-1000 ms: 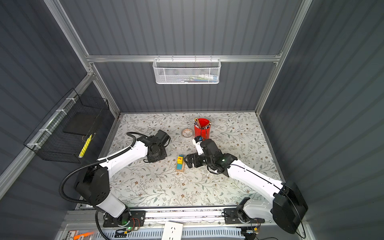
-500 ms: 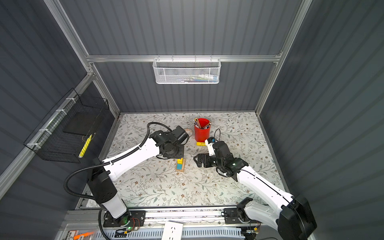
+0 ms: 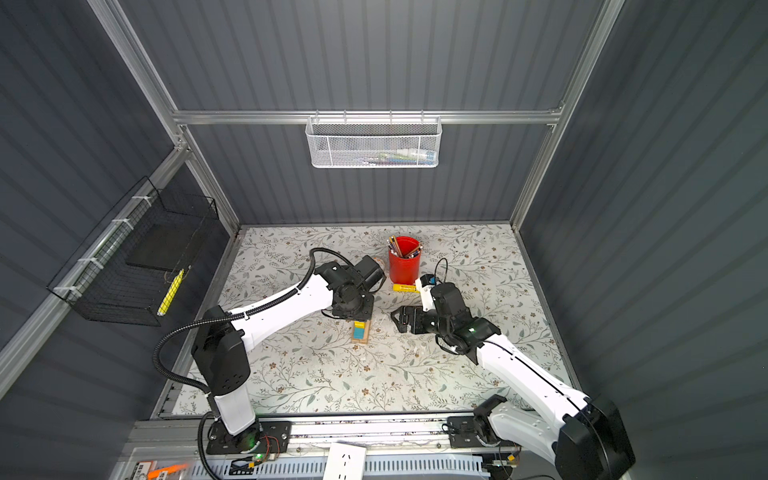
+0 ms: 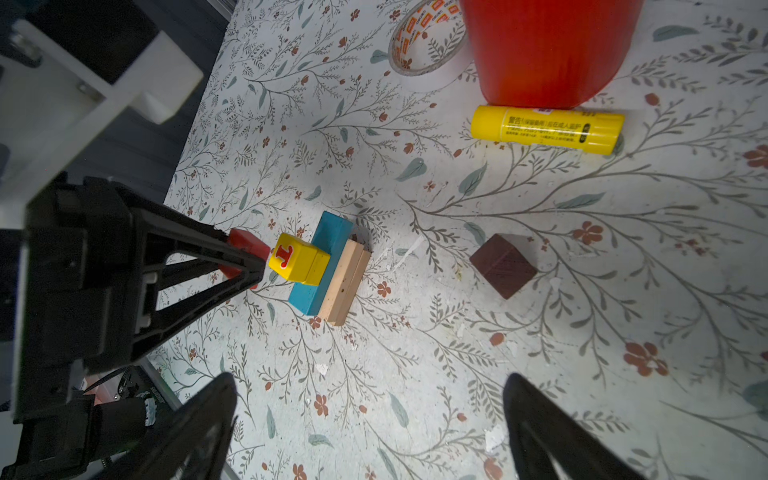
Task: Build the wood block tower
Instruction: 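Lift the red cube and carry it over the T cube with the left gripper, then lower the red cube onto the yellow cubes with the left gripper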
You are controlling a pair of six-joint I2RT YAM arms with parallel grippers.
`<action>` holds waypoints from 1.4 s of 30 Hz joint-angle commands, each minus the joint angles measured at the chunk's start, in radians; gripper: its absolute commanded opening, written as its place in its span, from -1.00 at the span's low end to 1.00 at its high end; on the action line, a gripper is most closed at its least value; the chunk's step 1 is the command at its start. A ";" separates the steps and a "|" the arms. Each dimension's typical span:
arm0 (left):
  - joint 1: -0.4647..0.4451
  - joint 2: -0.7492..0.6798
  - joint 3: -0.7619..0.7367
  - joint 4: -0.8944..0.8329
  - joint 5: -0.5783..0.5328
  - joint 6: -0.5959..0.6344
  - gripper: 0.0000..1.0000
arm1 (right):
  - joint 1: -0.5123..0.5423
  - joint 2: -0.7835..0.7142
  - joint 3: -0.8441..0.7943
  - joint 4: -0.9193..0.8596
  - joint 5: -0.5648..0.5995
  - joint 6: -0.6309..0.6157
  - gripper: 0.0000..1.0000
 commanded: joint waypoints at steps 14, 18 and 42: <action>0.000 0.060 0.020 0.008 -0.063 -0.030 -0.59 | -0.013 -0.004 -0.016 0.015 -0.009 0.011 0.98; 0.000 0.056 0.013 0.009 -0.062 -0.029 -0.58 | -0.013 -0.004 -0.016 0.015 -0.011 0.010 0.98; -0.001 0.078 0.007 0.006 -0.039 -0.033 -0.36 | -0.020 -0.002 -0.020 0.019 -0.010 0.018 0.98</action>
